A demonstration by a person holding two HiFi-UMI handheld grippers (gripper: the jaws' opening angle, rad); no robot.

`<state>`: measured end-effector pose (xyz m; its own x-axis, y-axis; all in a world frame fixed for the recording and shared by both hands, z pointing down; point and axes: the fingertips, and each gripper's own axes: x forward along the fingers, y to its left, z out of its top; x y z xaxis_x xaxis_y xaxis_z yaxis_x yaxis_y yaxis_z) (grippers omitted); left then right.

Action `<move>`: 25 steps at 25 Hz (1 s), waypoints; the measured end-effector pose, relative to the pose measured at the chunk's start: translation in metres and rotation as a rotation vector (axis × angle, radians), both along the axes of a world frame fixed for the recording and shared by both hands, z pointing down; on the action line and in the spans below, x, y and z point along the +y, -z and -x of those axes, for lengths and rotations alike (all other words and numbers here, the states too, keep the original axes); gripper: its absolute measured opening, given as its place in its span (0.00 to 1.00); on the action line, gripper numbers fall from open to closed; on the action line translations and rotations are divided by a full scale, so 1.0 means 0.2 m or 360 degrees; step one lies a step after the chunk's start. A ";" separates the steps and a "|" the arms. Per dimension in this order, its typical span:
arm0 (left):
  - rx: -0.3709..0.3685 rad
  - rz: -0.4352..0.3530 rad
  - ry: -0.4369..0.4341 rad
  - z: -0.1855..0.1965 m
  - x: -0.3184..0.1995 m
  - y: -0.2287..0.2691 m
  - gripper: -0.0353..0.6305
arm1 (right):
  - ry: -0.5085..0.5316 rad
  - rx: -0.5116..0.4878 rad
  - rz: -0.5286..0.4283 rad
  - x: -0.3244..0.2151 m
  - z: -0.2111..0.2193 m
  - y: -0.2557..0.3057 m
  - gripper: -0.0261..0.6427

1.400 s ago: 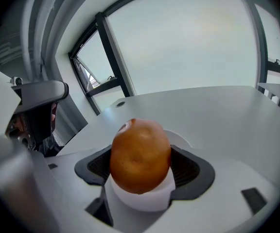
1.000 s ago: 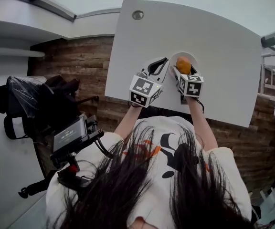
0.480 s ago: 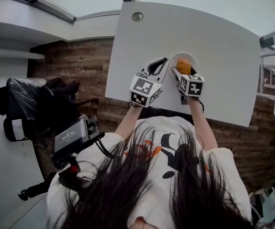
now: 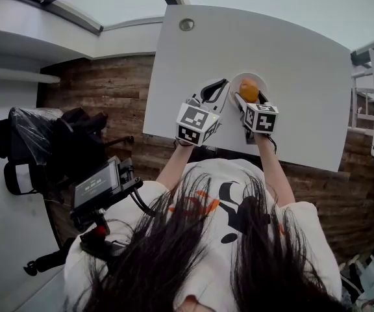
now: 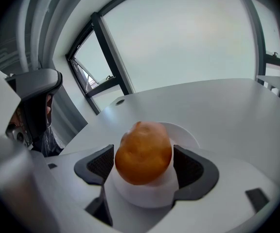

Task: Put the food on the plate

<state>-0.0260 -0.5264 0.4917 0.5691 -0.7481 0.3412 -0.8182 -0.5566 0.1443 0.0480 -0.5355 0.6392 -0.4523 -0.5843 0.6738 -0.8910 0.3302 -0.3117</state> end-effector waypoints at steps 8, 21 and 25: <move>0.0003 -0.0024 -0.0003 0.02 0.02 0.01 0.06 | -0.0019 0.0007 -0.0171 0.03 -0.04 0.16 0.59; 0.0014 -0.0102 -0.0193 -0.06 0.29 0.10 0.06 | -0.0123 -0.0154 -0.0535 0.31 0.01 0.64 0.59; 0.0021 -0.0129 -0.0273 -0.06 0.42 0.13 0.06 | -0.0211 -0.0186 -0.0593 0.44 0.03 0.72 0.48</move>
<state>-0.0130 -0.4433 0.4666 0.6948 -0.6643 0.2756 -0.7084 -0.6982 0.1034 0.0424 -0.4477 0.4958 -0.4178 -0.8369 0.3535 -0.8990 0.3246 -0.2941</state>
